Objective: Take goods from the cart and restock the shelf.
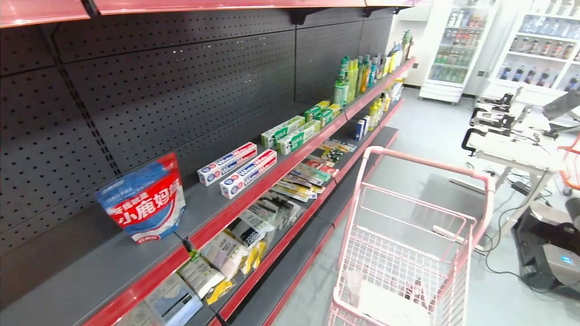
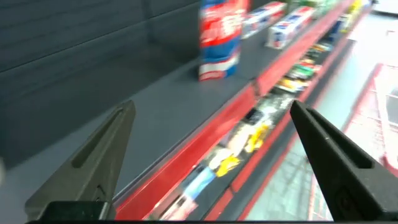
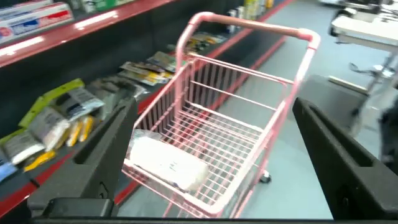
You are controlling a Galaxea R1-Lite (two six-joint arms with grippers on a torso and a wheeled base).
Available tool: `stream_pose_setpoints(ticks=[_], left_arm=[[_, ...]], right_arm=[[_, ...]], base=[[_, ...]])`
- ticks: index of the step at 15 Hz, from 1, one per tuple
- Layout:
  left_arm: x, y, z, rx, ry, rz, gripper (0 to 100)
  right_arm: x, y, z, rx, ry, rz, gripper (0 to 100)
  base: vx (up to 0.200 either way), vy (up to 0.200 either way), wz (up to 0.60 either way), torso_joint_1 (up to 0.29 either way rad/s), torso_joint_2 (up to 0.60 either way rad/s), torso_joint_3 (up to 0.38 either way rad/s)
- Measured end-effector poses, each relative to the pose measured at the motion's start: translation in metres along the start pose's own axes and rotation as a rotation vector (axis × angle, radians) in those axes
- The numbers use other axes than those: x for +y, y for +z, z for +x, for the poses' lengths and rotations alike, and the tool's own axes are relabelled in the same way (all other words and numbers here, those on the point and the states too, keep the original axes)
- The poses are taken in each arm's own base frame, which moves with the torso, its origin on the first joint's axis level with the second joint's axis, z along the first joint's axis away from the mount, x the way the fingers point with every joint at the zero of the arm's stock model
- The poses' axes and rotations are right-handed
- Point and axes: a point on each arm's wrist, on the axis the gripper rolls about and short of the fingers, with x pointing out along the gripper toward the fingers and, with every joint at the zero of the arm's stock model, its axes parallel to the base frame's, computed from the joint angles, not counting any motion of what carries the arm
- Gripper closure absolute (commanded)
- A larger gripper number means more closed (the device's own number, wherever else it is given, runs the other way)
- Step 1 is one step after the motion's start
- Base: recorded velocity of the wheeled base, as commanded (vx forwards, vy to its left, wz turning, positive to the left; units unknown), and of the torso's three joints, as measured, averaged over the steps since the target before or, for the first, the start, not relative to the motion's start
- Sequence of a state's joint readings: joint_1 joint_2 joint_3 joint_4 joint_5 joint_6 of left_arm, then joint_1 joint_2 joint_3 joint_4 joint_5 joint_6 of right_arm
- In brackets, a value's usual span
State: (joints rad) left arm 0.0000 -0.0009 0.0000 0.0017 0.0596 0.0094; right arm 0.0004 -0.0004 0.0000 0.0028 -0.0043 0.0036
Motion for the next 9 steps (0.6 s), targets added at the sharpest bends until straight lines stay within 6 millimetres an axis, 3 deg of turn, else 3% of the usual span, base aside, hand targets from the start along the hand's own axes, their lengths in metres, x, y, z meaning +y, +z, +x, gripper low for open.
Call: stream_pose_setpoints(ticks=[9], left_arm=[[0.0000, 0.0000, 0.0000, 0.000, 0.000, 0.001, 0]], right_arm=[[0.0002, 0.0000, 0.0001, 0.003, 0.008, -0.001, 0]], base=[[0.000, 0.000, 0.00, 0.000, 0.00, 0.000]])
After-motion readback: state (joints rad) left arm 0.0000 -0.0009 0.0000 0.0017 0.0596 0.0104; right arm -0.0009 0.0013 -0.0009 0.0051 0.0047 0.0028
